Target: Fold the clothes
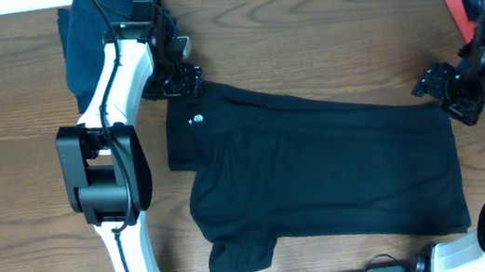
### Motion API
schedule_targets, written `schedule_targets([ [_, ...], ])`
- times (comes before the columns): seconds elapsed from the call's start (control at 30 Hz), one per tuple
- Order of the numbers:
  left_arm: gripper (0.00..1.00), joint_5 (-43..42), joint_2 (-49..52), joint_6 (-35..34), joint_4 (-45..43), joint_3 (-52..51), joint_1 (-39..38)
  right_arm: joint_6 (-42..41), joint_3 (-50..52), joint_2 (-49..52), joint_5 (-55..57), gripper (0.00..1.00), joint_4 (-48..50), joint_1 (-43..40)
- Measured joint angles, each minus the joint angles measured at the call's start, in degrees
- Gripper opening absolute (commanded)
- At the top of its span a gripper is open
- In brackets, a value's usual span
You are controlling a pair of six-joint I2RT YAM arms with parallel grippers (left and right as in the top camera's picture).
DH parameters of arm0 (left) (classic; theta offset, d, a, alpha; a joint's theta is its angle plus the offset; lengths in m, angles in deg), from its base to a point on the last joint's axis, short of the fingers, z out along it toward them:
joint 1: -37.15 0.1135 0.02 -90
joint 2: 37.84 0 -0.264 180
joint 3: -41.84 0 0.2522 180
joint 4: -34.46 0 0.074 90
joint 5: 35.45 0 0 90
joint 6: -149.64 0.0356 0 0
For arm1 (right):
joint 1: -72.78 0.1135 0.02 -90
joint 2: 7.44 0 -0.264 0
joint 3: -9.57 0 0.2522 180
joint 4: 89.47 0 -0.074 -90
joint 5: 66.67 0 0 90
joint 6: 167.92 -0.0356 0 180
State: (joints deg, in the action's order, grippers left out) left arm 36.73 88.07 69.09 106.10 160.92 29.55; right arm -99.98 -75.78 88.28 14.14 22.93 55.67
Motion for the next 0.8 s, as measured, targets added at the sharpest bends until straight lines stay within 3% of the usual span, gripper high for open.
schedule_targets([
  [0.3, 0.75, -3.06, 2.27, 2.62, 1.42, 0.0, -0.79, 0.46, 0.0, 0.0, -0.42, 0.84, 0.46, 3.58],
  [0.5, 0.62, -3.28, 4.02, 2.67, 2.43, 0.0, -1.27, 0.66, 0.0, 0.0, -0.33, 0.84, 0.48, 4.7],
  [0.7, 0.31, -3.5, 4.02, 2.49, 3.23, 0.0, -1.25, 0.68, 0.0, 0.0, -0.24, 0.84, 0.46, 4.76],
  [0.8, 0.29, -3.45, 4.02, 2.62, 3.45, 0.0, -1.25, 0.68, 0.0, 0.0, -0.24, 0.84, 0.39, 4.76],
])
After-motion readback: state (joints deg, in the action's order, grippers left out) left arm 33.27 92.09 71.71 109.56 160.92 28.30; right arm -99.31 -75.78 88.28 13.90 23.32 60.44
